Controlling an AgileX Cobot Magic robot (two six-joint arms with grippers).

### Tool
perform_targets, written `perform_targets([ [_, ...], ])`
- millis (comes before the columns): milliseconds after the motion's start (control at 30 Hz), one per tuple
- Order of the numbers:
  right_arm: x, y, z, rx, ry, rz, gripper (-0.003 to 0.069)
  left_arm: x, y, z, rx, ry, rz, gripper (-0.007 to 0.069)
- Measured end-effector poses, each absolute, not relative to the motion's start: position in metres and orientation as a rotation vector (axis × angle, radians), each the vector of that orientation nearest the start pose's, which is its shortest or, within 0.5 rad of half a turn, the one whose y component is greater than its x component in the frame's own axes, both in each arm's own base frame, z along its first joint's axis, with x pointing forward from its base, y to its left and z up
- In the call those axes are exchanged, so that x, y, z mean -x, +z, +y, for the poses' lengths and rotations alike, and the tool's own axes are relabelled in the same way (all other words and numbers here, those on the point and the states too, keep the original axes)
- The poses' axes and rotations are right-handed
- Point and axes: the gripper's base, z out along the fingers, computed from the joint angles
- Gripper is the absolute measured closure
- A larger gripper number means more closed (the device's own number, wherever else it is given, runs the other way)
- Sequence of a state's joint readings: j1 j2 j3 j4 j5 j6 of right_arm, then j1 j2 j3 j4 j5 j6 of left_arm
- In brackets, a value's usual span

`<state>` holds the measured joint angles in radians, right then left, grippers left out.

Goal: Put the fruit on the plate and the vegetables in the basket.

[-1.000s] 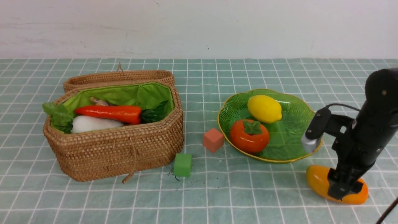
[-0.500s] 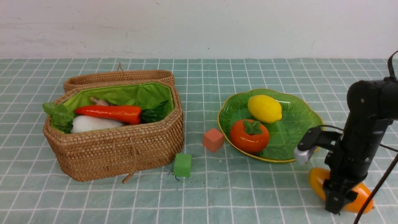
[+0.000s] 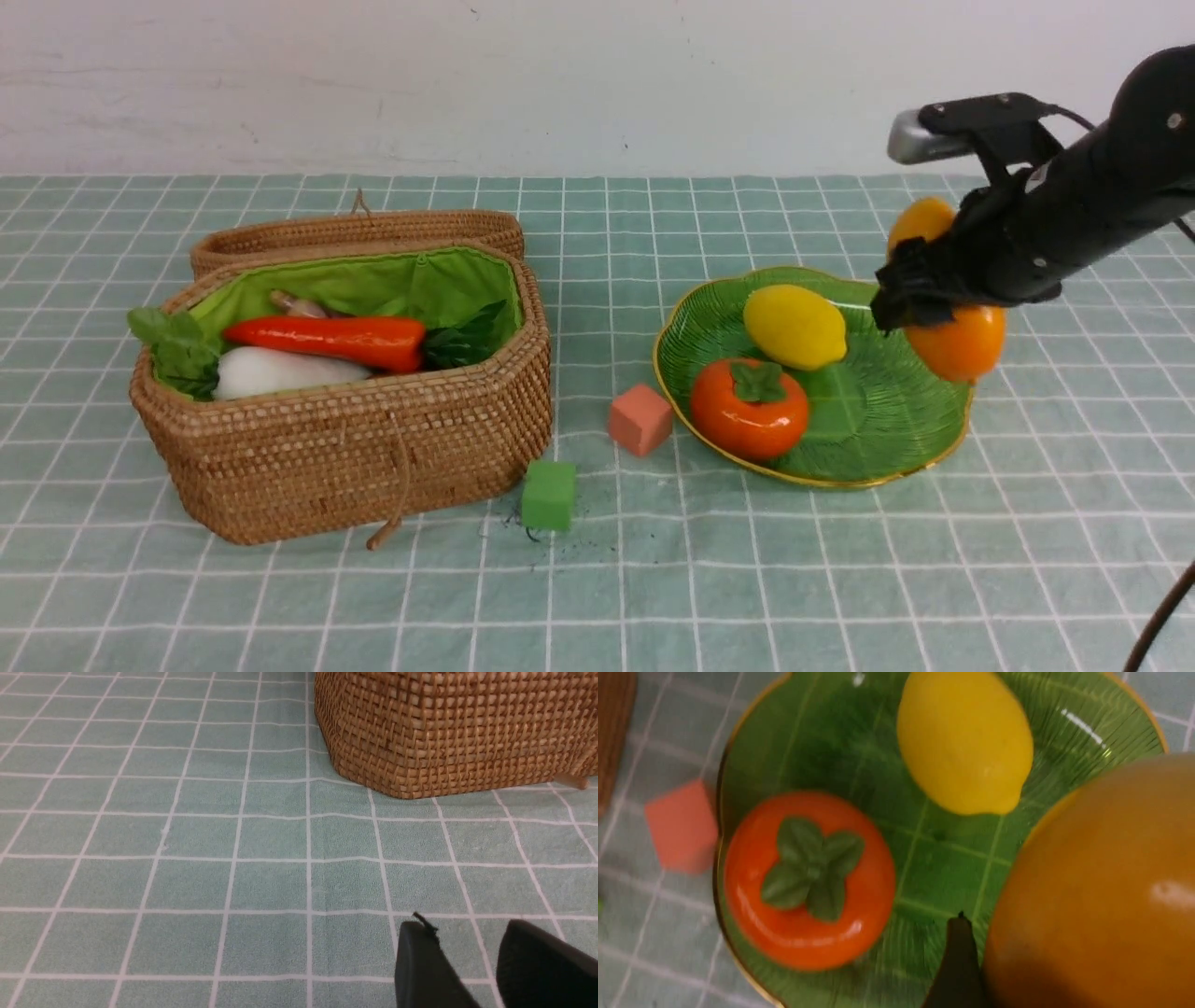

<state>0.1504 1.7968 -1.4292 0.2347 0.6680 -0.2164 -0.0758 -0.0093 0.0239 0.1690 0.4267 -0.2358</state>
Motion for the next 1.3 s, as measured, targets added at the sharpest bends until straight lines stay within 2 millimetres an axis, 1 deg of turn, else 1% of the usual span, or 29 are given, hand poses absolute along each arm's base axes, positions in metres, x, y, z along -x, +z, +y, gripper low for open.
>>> perform_targets([
  [67, -0.404, 0.248, 0.073, 0.245, 0.227, 2.529, 0.0144, -0.051, 0.168, 0.002, 0.052, -0.039, 1.918, 0.0386],
  [167, -0.412, 0.220, 0.074, 0.225, 0.229, 2.597, 0.0144, -0.051, 0.168, 0.002, 0.052, -0.039, 1.918, 0.0386],
  [200, -0.413, 0.213, 0.075, 0.216, 0.231, 2.614, 0.0144, -0.051, 0.168, 0.002, 0.052, -0.039, 1.918, 0.0386],
  [233, -0.413, 0.212, 0.075, 0.210, 0.232, 2.617, 0.0144, -0.051, 0.168, 0.002, 0.052, -0.039, 1.918, 0.0386],
  [267, -0.415, 0.203, 0.075, 0.184, 0.240, 2.640, 0.0133, -0.051, 0.168, 0.002, 0.052, -0.039, 1.918, 0.0386],
  [300, -0.416, 0.201, 0.075, 0.175, 0.242, 2.642, 0.0125, -0.051, 0.168, 0.002, 0.052, -0.039, 1.918, 0.0386],
  [333, -0.417, 0.199, 0.075, 0.161, 0.245, 2.644, 0.0094, -0.051, 0.168, 0.002, 0.052, -0.039, 1.918, 0.0386],
  [367, -0.417, 0.198, 0.075, 0.135, 0.251, 2.648, 0.0030, -0.051, 0.168, 0.002, 0.052, -0.039, 1.918, 0.0386],
  [400, -0.417, 0.199, 0.075, 0.125, 0.253, 2.645, 0.0001, -0.051, 0.168, 0.002, 0.052, -0.039, 1.918, 0.0386],
  [467, -0.417, 0.202, 0.075, 0.116, 0.255, 2.634, -0.0017, -0.051, 0.168, 0.002, 0.052, -0.039, 1.918, 0.0386],
  [567, -0.416, 0.207, 0.075, 0.116, 0.257, 2.622, -0.0012, -0.051, 0.168, 0.002, 0.052, -0.039, 1.918, 0.0386],
  [667, -0.411, 0.226, 0.074, 0.120, 0.260, 2.582, 0.0025, -0.051, 0.168, 0.002, 0.052, -0.039, 1.918, 0.0386],
  [800, -0.393, 0.270, 0.072, 0.147, 0.266, 2.521, 0.0120, -0.051, 0.168, 0.002, 0.052, -0.039, 1.918, 0.0386],
  [867, -0.378, 0.293, 0.070, 0.173, 0.259, 2.511, 0.0181, -0.051, 0.168, 0.002, 0.052, -0.039, 1.918, 0.0386],
  [900, -0.374, 0.299, 0.069, 0.179, 0.256, 2.509, 0.0196, -0.051, 0.168, 0.002, 0.052, -0.039, 1.918, 0.0386],
  [933, -0.353, 0.326, 0.066, 0.202, 0.253, 2.494, 0.0272, -0.051, 0.168, 0.002, 0.052, -0.039, 1.918, 0.0386],
  [967, -0.351, 0.329, 0.066, 0.204, 0.254, 2.494, 0.0291, -0.051, 0.168, 0.002, 0.052, -0.039, 1.918, 0.0386],
  [1000, -0.341, 0.339, 0.065, 0.213, 0.254, 2.495, 0.0319, -0.051, 0.168, 0.002, 0.052, -0.039, 1.918, 0.0386],
  [1033, -0.322, 0.355, 0.063, 0.226, 0.261, 2.510, 0.0400, -0.051, 0.168, 0.002, 0.052, -0.039, 1.918, 0.0386],
  [1067, -0.307, 0.367, 0.061, 0.228, 0.272, 2.521, 0.0461, -0.051, 0.168, 0.002, 0.052, -0.039, 1.918, 0.0386],
  [1167, -0.272, 0.387, 0.059, 0.218, 0.320, 2.544, 0.0601, -0.051, 0.168, 0.002, 0.052, -0.039, 1.918, 0.0386],
  [1200, -0.260, 0.391, 0.059, 0.219, 0.342, 2.551, 0.0641, -0.051, 0.168, 0.002, 0.052, -0.039, 1.918, 0.0386],
  [1233, -0.253, 0.391, 0.059, 0.219, 0.360, 2.562, 0.0657, -0.051, 0.168, 0.002, 0.052, -0.039, 1.918, 0.0386],
  [1300, -0.231, 0.392, 0.058, 0.220, 0.395, 2.561, 0.0675, -0.051, 0.168, 0.002, 0.052, -0.039, 1.918, 0.0386],
])
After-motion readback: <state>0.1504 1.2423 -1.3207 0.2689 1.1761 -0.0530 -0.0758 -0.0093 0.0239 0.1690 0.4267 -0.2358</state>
